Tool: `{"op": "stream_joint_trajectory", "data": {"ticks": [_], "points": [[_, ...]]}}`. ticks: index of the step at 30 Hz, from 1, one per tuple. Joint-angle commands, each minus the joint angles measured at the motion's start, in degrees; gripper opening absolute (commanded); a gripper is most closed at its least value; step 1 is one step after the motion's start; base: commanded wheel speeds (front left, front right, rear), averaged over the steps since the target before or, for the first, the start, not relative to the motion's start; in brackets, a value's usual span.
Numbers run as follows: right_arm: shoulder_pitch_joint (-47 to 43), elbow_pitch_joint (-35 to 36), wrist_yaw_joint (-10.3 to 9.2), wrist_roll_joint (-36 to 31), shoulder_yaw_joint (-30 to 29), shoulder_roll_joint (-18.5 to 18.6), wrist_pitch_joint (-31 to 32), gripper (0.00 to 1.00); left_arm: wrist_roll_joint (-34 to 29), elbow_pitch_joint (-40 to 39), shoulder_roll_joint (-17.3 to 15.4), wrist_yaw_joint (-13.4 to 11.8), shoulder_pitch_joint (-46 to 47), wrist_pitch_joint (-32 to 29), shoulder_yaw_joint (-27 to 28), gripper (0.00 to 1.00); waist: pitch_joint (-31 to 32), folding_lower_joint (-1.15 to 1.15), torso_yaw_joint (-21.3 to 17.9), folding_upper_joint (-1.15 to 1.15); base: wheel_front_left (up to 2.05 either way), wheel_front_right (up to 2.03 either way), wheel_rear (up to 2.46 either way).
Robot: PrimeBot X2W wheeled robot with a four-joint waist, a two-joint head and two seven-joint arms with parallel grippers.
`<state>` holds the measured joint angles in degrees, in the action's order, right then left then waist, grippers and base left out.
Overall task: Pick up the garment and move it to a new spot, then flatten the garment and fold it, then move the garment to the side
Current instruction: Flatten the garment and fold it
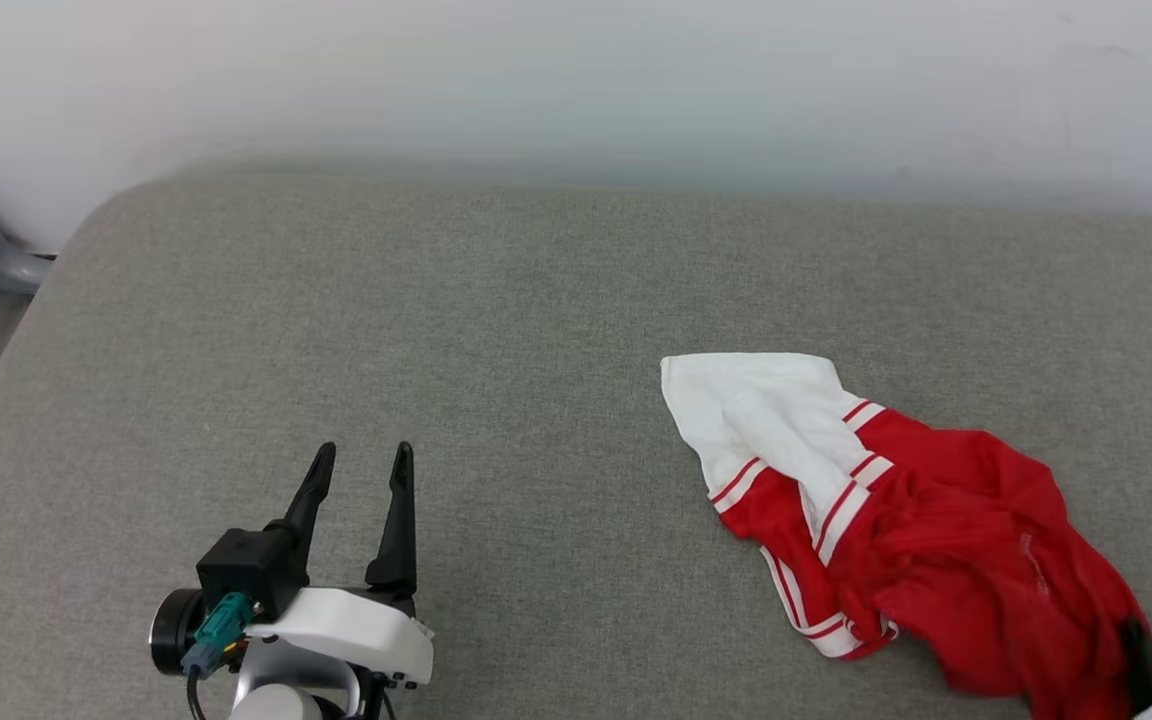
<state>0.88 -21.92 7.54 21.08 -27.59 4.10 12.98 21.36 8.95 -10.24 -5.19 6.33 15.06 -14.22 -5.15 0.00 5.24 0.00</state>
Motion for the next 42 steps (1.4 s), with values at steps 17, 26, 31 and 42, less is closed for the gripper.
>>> {"op": "stream_joint_trajectory", "data": {"ticks": [17,26,31,42], "points": [[-3.1,22.8,-0.07,-7.7,12.6,-1.1,-13.6,1.0,0.9,-0.2,-1.3,-1.0,-3.1,-1.1,0.0,1.0,4.3,0.0,-1.8,0.0,0.0,0.0,0.0],[-7.9,33.5,-0.07,-9.7,20.2,-1.2,-11.3,1.0,0.3,-0.9,-2.1,-0.5,-0.5,-3.7,-1.5,1.0,4.0,0.0,-3.2,0.0,0.0,0.0,0.0],[-9.4,36.1,-0.07,-8.8,20.8,-1.2,-10.6,1.0,0.5,-0.7,-1.8,1.4,3.0,-7.3,-3.9,1.0,2.9,0.0,-3.9,0.0,0.0,0.0,0.0],[-7.3,37.0,-0.07,-10.0,21.4,-1.3,-10.0,1.0,6.0,3.9,3.6,9.2,18.2,-27.8,-12.8,1.0,-2.6,0.0,-9.4,0.0,0.0,0.0,0.0]]}}
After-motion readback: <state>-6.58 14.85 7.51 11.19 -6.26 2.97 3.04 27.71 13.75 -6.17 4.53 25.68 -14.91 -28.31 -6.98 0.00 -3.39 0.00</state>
